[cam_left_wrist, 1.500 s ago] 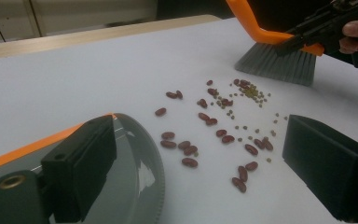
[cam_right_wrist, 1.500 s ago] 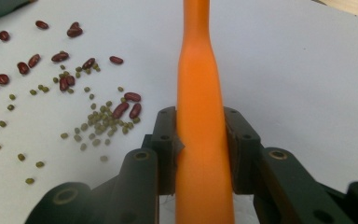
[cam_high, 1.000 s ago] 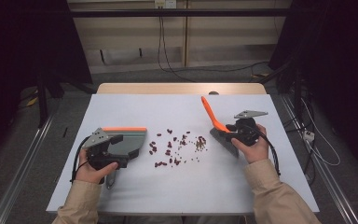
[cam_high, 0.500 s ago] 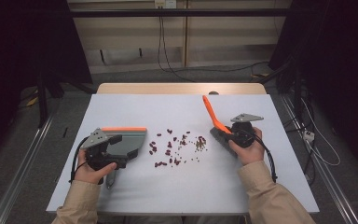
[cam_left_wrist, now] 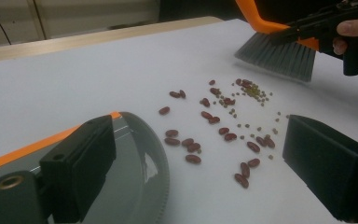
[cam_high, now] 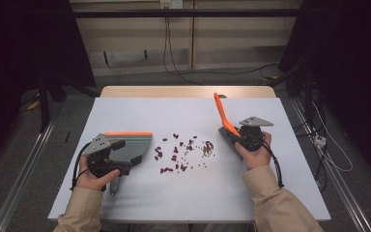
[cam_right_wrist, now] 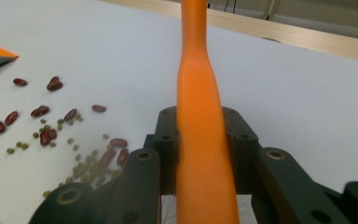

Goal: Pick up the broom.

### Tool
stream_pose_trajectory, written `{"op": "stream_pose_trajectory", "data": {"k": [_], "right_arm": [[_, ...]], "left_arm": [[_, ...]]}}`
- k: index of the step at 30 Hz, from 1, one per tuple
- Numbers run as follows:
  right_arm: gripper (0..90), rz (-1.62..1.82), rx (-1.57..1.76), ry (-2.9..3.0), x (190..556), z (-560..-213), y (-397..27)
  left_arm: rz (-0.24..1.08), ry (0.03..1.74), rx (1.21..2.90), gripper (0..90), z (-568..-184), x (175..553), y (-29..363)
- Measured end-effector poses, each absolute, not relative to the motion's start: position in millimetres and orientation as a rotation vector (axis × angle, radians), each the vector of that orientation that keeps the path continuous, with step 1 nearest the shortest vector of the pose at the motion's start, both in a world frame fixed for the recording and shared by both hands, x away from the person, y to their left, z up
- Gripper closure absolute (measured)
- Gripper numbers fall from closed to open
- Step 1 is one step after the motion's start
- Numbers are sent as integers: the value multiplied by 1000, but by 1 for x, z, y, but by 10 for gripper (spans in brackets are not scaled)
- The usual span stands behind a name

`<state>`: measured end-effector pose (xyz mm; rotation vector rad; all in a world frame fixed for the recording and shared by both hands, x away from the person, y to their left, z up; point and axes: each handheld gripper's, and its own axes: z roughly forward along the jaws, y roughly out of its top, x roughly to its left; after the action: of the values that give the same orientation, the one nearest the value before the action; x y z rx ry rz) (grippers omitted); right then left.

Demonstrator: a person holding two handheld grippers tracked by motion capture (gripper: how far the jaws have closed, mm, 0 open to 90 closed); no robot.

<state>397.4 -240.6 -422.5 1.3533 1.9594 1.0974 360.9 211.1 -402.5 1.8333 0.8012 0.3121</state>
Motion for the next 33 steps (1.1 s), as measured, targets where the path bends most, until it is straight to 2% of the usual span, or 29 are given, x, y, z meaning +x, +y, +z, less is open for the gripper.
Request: {"op": "stream_pose_trajectory", "data": {"k": [19,33], "right_arm": [[708,959,1318,1960,402,-432,-205],[707,1000,1334,1944,399,-433,-184]], "left_arm": [[323,806,1848,56,-407,358,222],[320,798,1851,56,-407,357,221]]}}
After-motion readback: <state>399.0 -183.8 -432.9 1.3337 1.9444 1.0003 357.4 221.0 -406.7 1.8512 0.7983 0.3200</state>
